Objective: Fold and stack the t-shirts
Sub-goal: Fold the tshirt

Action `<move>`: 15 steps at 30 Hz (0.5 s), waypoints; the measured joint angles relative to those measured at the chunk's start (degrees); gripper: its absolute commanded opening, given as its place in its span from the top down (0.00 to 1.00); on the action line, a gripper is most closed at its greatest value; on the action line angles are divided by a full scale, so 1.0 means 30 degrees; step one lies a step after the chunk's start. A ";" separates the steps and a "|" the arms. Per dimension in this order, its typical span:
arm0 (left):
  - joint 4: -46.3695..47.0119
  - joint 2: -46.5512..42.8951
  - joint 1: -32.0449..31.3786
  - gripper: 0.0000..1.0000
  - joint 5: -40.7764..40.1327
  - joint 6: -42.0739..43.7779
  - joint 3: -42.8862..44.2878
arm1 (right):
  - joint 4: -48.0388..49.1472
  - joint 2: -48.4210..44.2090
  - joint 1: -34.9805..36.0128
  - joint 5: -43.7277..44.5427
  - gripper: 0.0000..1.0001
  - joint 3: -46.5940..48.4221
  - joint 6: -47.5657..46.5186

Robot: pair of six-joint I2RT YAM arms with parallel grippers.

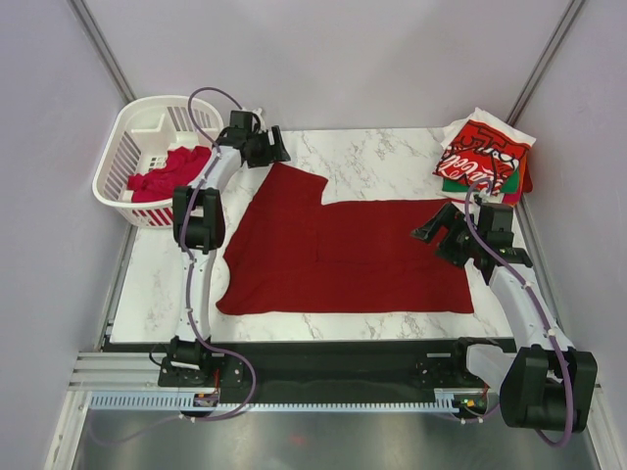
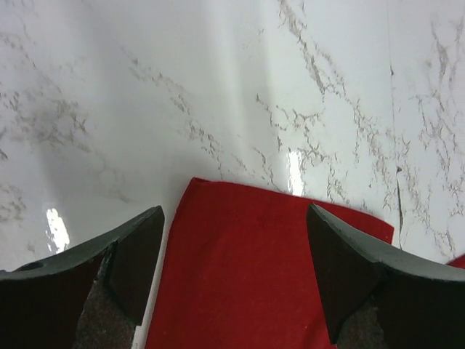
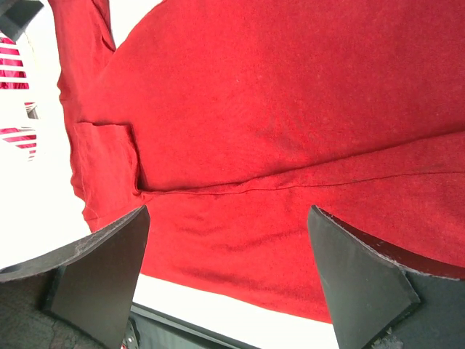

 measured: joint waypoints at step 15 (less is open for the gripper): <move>0.0262 0.1676 0.0000 0.31 0.0772 0.0568 0.2062 | 0.0372 0.0423 0.0211 -0.0168 0.02 -0.0270 -0.0044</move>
